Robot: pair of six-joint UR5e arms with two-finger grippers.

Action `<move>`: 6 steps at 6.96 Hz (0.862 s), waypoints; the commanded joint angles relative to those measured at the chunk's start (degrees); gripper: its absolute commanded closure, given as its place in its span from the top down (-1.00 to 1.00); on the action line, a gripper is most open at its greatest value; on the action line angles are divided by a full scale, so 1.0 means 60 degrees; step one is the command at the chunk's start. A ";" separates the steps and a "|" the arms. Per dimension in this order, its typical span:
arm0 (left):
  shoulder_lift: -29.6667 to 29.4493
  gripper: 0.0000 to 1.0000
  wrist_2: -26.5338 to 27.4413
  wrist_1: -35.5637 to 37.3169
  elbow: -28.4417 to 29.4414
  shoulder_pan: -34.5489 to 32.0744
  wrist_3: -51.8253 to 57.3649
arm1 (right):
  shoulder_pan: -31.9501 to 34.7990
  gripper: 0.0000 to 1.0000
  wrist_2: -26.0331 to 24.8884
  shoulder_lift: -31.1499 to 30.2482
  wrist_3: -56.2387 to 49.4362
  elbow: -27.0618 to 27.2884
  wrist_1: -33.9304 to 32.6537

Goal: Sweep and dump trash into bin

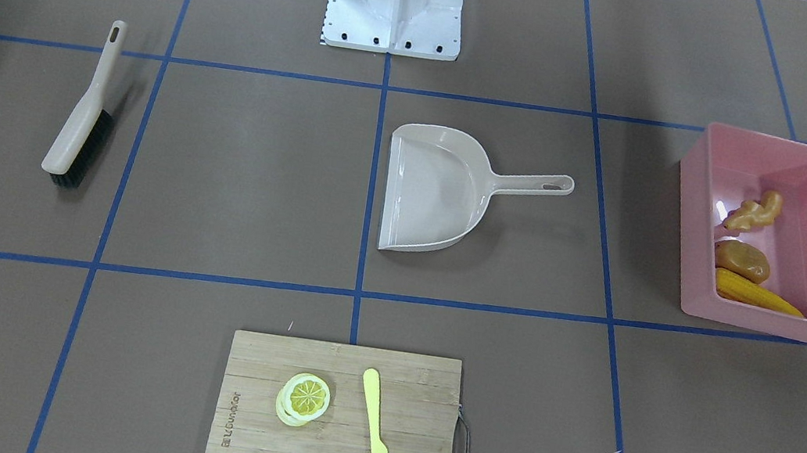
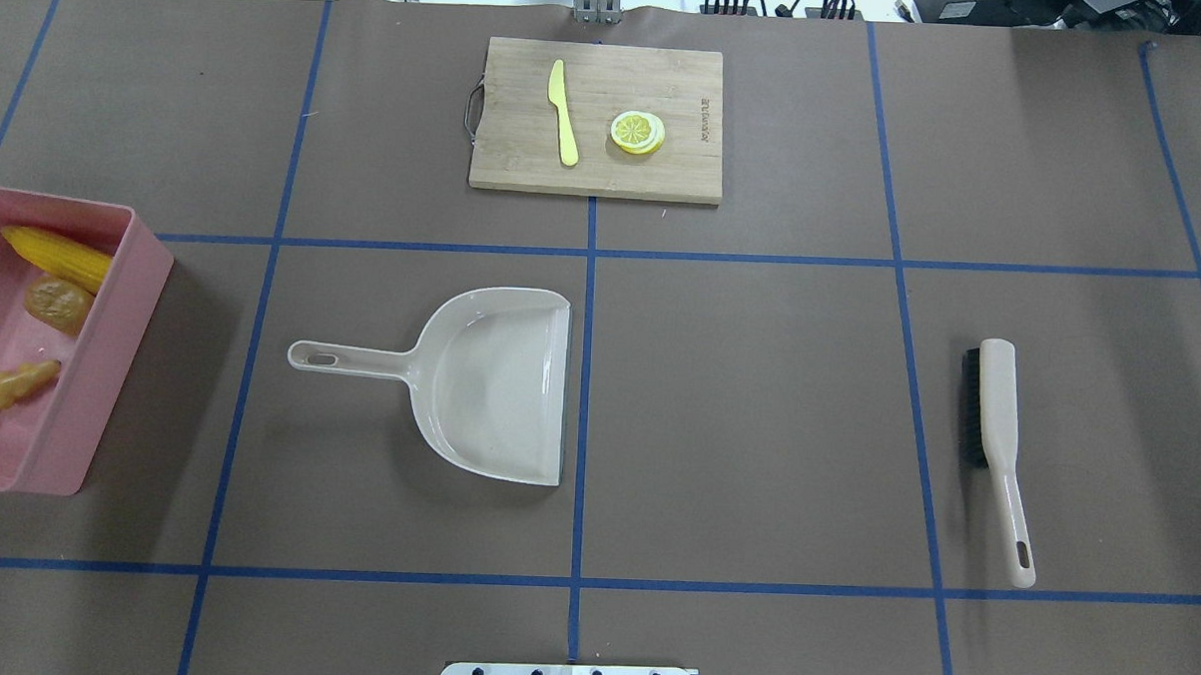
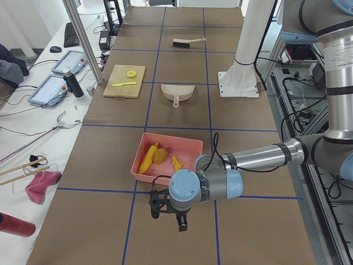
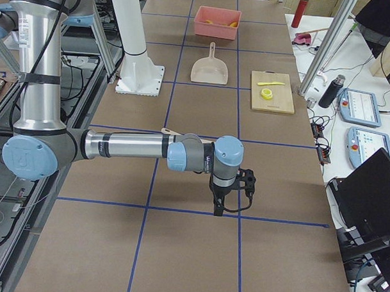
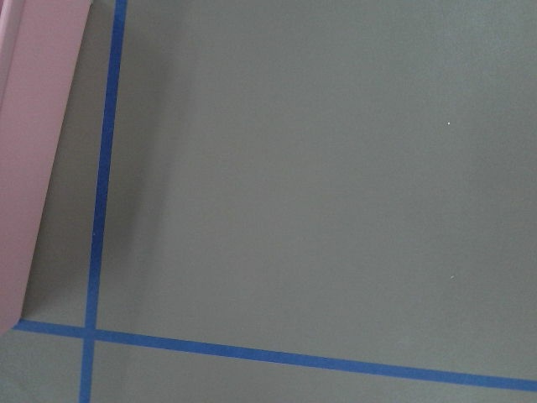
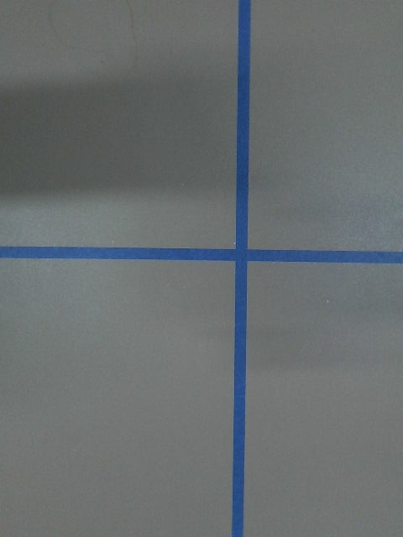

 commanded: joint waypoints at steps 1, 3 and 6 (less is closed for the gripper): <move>-0.0718 0.98 0.0033 0.1456 -0.0144 -0.0110 -0.0051 | 0.0000 1.00 0.0045 -0.0013 0.0001 -0.0012 0.0000; -0.1264 0.98 0.0033 0.2251 -0.0129 -0.0110 -0.0052 | 0.0000 1.00 0.0031 0.0001 0.0001 -0.0026 0.0000; -0.1280 0.98 0.0048 0.2252 -0.0100 -0.0110 -0.0052 | 0.0014 1.00 0.0046 -0.0042 0.0001 -0.0041 -0.0015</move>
